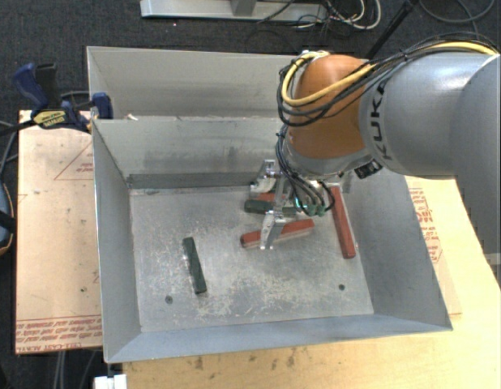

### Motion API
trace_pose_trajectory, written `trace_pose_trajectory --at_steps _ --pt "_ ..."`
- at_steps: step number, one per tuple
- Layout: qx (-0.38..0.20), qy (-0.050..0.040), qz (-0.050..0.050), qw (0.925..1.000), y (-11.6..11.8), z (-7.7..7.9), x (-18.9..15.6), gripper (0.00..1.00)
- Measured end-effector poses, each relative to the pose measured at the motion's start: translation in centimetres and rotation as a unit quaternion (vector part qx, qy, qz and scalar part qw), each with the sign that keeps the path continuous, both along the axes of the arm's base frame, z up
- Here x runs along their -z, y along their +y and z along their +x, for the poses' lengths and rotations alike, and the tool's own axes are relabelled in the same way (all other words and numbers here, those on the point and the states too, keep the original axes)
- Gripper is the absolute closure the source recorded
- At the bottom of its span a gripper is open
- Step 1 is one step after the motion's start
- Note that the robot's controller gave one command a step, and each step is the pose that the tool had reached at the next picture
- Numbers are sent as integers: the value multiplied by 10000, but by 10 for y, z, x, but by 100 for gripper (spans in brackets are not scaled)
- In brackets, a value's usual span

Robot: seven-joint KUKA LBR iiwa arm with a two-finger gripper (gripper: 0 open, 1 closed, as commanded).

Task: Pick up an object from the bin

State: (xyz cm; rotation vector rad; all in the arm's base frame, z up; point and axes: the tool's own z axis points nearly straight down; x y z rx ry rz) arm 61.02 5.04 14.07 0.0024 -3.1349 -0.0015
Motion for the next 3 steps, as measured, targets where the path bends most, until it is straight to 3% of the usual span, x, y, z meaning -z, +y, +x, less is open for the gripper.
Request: trace_pose_trajectory --at_steps 1,2,3 --pt "4 -38 1 10000 0 2 -5 0" --pt "-376 -109 13 9992 -21 -12 62 100" --pt "-375 -109 13 9992 -21 -12 62 100"
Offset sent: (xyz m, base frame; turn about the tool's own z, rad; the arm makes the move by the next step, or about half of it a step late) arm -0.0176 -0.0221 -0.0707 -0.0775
